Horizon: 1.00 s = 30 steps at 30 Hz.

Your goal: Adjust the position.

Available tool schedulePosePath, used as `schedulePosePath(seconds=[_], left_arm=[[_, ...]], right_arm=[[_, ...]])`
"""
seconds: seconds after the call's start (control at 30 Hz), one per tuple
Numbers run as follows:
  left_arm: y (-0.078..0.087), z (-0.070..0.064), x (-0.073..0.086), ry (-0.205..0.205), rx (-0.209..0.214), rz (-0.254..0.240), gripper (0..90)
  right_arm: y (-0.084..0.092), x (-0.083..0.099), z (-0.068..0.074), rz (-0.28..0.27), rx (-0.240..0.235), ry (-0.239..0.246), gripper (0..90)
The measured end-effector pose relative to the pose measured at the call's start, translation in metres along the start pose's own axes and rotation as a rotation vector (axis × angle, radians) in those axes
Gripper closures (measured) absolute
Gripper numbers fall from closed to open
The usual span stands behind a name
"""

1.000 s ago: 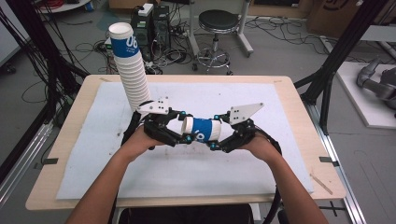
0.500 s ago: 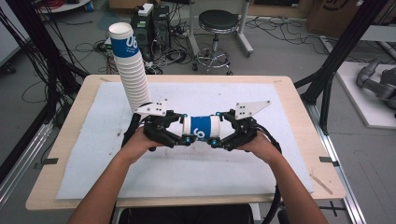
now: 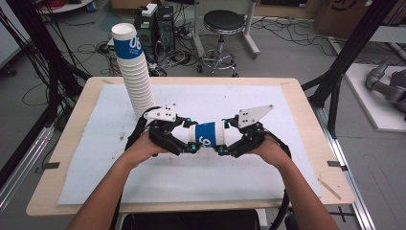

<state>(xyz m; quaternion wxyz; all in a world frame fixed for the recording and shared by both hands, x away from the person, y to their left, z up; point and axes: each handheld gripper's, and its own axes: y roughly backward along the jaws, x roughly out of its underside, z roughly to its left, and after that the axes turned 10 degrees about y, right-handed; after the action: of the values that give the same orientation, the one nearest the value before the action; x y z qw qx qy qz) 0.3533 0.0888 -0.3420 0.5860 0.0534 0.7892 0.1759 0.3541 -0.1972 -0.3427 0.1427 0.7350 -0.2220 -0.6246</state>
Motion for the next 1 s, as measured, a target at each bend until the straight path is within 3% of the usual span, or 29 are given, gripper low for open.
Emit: schedulePosePath(seconds=[0.07,0.23,0.33,0.4,0.47,0.6,0.7,0.8,0.83,0.9,1.0], left_arm=[[-0.002,0.0,-0.002,-0.008,0.008,0.019,20.5],[-0.007,0.001,-0.001,-0.019,0.049,0.083,26.1],[-0.006,0.004,0.0,-0.008,0.072,0.084,28.3],[-0.005,0.005,0.001,0.012,0.094,0.053,29.2],[-0.001,0.007,0.004,0.039,0.124,-0.004,29.7],[0.006,0.011,0.013,0.078,0.127,-0.077,29.8],[0.006,0.011,0.015,0.081,0.139,-0.098,29.8],[0.003,0.009,0.016,0.076,0.148,-0.096,29.7],[0.002,0.009,0.016,0.07,0.143,-0.085,29.9],[0.002,0.008,0.017,0.064,0.14,-0.067,30.2],[-0.001,0.003,0.016,0.065,0.108,-0.03,29.4]], right_arm=[[-0.001,-0.002,0.001,0.037,0.003,0.018,24.0],[-0.003,-0.009,0.002,0.054,-0.023,0.049,24.0],[-0.004,-0.007,0.0,0.055,-0.051,0.008,21.5],[-0.004,-0.007,-0.002,0.033,-0.061,-0.025,19.2],[-0.001,-0.006,-0.001,-0.025,-0.056,-0.052,19.1],[0.009,-0.003,-0.004,-0.156,-0.03,-0.136,19.1],[0.01,0.0,-0.004,-0.179,-0.026,-0.16,15.7],[0.004,-0.001,-0.003,-0.168,-0.047,-0.155,16.4],[0.003,-0.002,-0.003,-0.167,-0.053,-0.14,21.3],[0.003,-0.003,-0.002,-0.157,-0.067,-0.115,22.9],[0.003,-0.002,-0.002,-0.131,-0.072,-0.093,23.9]])
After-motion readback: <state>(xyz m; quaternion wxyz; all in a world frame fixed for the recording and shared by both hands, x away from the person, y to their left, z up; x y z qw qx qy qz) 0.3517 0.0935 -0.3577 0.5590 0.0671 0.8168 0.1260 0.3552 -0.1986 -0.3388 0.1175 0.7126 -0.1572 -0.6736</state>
